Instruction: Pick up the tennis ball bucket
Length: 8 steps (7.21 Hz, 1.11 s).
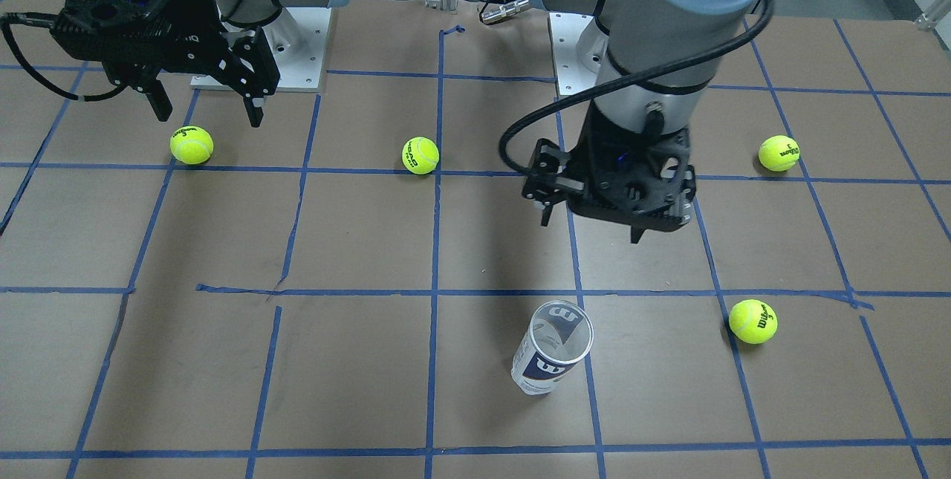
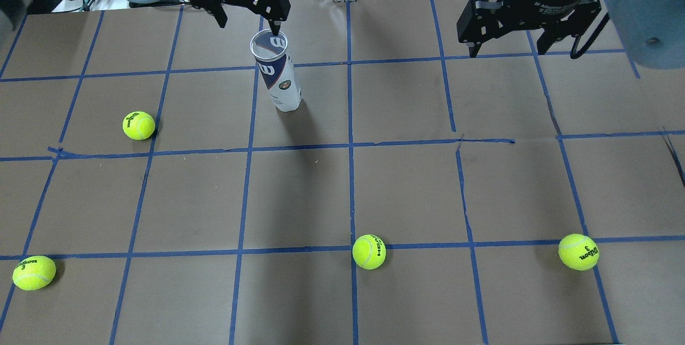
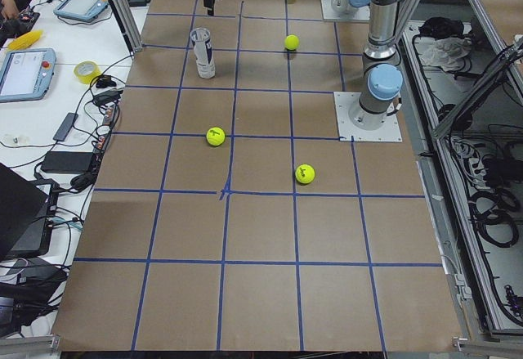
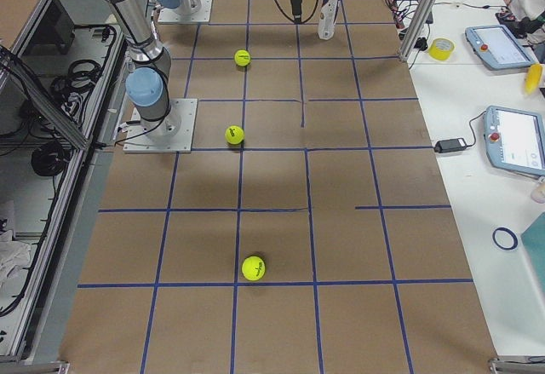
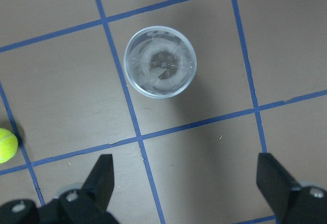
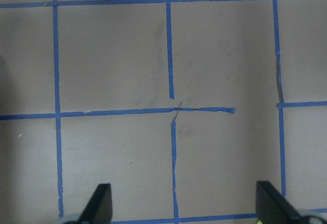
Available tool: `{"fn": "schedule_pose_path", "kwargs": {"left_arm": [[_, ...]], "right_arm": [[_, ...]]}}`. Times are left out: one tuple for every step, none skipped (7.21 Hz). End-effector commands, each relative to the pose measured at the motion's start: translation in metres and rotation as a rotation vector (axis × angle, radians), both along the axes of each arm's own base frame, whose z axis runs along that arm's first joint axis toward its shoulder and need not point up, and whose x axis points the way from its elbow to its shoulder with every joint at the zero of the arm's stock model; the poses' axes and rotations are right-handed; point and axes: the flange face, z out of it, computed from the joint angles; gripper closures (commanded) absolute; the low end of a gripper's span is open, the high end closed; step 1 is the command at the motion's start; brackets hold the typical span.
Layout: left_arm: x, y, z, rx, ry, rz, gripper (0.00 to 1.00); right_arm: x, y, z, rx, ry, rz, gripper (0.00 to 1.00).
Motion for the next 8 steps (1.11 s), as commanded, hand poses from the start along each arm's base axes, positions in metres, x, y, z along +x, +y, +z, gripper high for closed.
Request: {"fn": "schedule_pose_path", "kwargs": {"left_arm": [[0.067, 0.020, -0.003, 0.043, 0.003, 0.103, 0.00], [0.070, 0.041, -0.010, 0.061, -0.004, 0.111, 0.00], [0.068, 0.065, -0.020, 0.084, -0.002, 0.123, 0.00], [0.071, 0.081, -0.018, 0.080, -0.004, 0.117, 0.00], [0.068, 0.093, -0.014, 0.078, 0.004, 0.126, 0.00], [0.068, 0.098, -0.009, 0.071, 0.002, 0.116, 0.00], [0.068, 0.100, -0.012, 0.075, 0.004, 0.120, 0.00], [0.066, 0.103, -0.013, 0.078, 0.005, 0.115, 0.00]], "right_arm": [[0.000, 0.000, 0.000, 0.000, 0.000, 0.000, 0.01], [0.000, 0.000, 0.000, 0.000, 0.000, 0.000, 0.00], [0.000, 0.000, 0.000, 0.000, 0.000, -0.003, 0.01], [0.000, 0.000, 0.000, 0.000, 0.000, -0.001, 0.00], [0.000, 0.000, 0.000, 0.000, 0.000, -0.003, 0.00], [0.000, 0.000, 0.000, 0.000, 0.000, -0.001, 0.00], [0.000, 0.000, 0.000, 0.000, 0.000, -0.001, 0.00], [0.000, 0.000, 0.000, 0.000, 0.000, -0.003, 0.00]]}}
